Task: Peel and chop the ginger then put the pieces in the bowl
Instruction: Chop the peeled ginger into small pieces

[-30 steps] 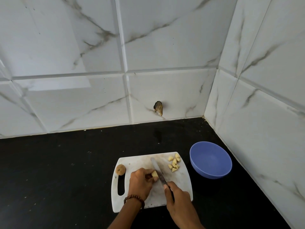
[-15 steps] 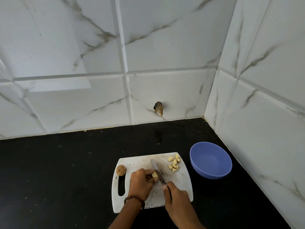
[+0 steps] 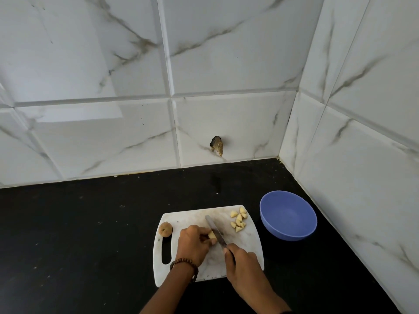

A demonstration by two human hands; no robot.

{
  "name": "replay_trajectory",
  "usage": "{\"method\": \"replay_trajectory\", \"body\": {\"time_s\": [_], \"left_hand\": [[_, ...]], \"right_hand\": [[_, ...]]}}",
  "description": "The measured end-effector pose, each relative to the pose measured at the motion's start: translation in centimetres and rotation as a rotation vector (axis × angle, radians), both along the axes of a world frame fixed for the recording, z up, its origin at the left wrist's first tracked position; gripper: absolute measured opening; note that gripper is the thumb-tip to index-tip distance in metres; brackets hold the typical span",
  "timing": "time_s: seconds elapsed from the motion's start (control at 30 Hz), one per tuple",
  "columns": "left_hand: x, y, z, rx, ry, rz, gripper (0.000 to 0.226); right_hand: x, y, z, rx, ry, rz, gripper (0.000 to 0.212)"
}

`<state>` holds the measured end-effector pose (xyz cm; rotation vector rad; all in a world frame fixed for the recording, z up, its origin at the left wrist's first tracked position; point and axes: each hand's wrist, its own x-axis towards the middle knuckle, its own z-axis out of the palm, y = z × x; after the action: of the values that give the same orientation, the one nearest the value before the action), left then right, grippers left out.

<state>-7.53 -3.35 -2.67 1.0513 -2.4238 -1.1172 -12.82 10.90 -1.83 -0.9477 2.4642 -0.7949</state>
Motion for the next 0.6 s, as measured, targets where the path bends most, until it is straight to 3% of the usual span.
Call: {"method": "replay_trajectory", "body": {"time_s": [0.6], "left_hand": [[0.2, -0.5, 0.3, 0.081, 0.034, -0.031, 0.024]], "right_hand": [[0.1, -1.8, -0.9, 0.059, 0.0, -0.007, 0.037]]}}
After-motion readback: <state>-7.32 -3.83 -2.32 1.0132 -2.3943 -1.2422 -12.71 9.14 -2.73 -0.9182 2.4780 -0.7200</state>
